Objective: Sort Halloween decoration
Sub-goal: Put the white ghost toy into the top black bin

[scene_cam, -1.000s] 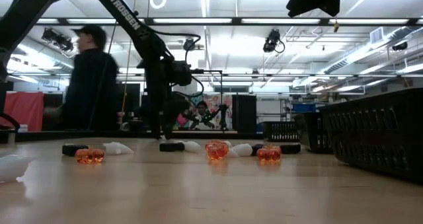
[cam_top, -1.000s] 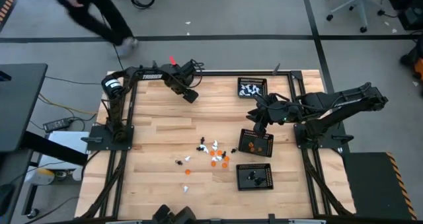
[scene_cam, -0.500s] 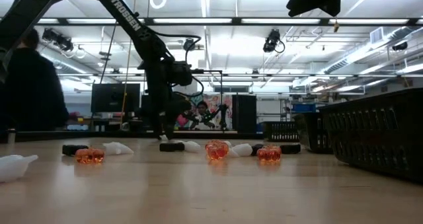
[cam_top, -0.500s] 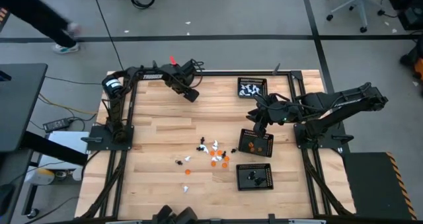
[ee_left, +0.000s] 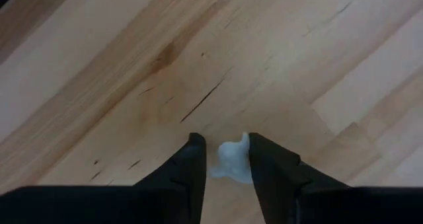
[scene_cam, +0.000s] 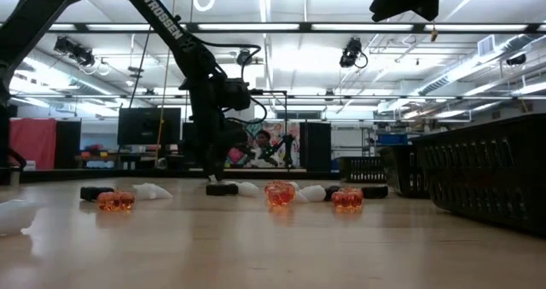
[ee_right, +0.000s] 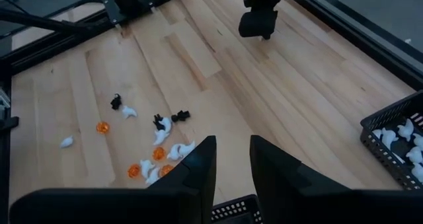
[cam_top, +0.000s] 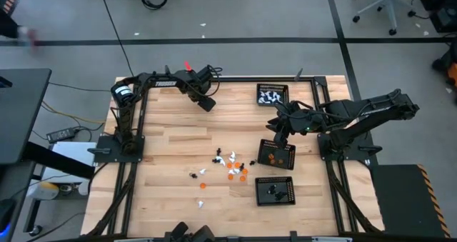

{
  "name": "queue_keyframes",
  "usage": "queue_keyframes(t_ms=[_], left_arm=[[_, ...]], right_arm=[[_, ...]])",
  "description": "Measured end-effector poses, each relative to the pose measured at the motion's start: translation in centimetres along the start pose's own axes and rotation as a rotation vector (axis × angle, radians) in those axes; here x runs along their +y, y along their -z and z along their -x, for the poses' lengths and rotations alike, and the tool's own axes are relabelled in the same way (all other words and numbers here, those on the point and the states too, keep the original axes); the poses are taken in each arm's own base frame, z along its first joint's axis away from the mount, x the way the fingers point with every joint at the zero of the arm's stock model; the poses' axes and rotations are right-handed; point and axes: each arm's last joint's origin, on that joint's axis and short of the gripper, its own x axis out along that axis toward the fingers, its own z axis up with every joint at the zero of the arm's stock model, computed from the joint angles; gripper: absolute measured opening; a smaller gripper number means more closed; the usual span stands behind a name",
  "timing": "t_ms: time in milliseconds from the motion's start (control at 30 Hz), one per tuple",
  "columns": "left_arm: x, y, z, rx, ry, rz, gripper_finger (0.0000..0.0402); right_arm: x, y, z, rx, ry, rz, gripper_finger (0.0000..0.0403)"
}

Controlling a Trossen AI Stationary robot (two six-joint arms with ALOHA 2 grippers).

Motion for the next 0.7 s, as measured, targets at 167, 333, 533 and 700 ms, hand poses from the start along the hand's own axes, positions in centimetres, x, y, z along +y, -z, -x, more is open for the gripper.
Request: queue_keyframes(t_ms=[167,333,533,700], left_arm=[[0.0,0.0,0.0,0.002,0.003,-0.002,0.0103],[-0.1,0.1,0.0,0.011,0.006,-0.021,0.0102],[0.0,0.4,0.2,0.040,0.010,-0.029,0.0102],[-0.1,1.1,0.8,0.098,0.054,-0.107,0.0102]], right_arm=[[0.0,0.0,0.0,0.000,0.000,0.000,0.0098],[0.0,0.0,0.0,0.000,0.000,0.001,0.0098],[0.0,0.0,0.0,0.002,-0.003,0.002,0.0098],[0.0,0.0,0.0,0.001,-0.002,0.015,0.0098]])
